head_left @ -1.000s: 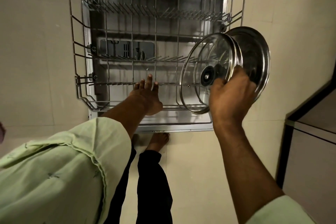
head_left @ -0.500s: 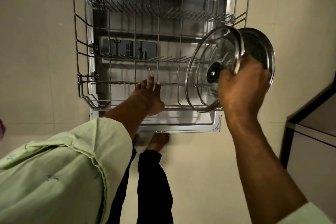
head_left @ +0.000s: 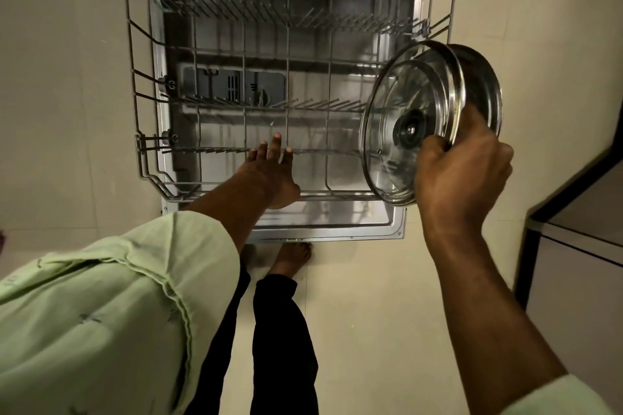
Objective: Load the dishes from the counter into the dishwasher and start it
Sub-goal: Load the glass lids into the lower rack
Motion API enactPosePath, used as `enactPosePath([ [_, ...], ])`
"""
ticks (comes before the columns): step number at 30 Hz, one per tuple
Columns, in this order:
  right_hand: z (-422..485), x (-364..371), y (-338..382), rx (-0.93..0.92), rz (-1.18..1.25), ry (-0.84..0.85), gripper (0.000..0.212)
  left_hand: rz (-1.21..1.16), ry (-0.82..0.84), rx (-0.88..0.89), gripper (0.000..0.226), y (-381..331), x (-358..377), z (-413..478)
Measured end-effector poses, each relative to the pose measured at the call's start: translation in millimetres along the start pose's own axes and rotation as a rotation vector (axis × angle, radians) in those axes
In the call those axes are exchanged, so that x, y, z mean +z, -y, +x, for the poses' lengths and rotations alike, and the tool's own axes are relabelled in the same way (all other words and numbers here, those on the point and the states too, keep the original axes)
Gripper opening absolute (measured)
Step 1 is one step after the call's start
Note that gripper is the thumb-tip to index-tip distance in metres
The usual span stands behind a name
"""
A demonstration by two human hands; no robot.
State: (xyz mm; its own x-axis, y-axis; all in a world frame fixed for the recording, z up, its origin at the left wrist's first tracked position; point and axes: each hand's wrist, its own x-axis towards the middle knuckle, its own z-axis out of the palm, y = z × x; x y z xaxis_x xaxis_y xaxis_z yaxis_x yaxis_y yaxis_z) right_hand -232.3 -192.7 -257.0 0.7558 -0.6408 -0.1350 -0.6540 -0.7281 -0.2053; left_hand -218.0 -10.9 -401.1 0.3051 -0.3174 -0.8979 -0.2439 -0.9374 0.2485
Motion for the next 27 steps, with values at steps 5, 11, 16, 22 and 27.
enactPosePath([
  [5, -5, -1, -11, -0.040, 0.057, 0.000, 0.036, 0.011, 0.001, -0.013, 0.083, -1, -1, 0],
  [11, -3, -2, -15, -0.055, 0.073, 0.022, 0.035, 0.007, 0.003, -0.020, 0.082, -2, 0, 1],
  [16, -3, -10, -11, -0.146, 0.021, 0.039, 0.038, 0.016, 0.007, -0.016, 0.082, -1, -1, 0],
  [22, 0, -9, -4, -0.152, -0.071, 0.087, 0.038, 0.005, 0.006, -0.019, 0.082, -1, 0, 0],
  [27, -11, -5, -3, -0.113, -0.069, 0.067, 0.039, -0.010, 0.006, -0.020, 0.083, 0, 1, 2],
])
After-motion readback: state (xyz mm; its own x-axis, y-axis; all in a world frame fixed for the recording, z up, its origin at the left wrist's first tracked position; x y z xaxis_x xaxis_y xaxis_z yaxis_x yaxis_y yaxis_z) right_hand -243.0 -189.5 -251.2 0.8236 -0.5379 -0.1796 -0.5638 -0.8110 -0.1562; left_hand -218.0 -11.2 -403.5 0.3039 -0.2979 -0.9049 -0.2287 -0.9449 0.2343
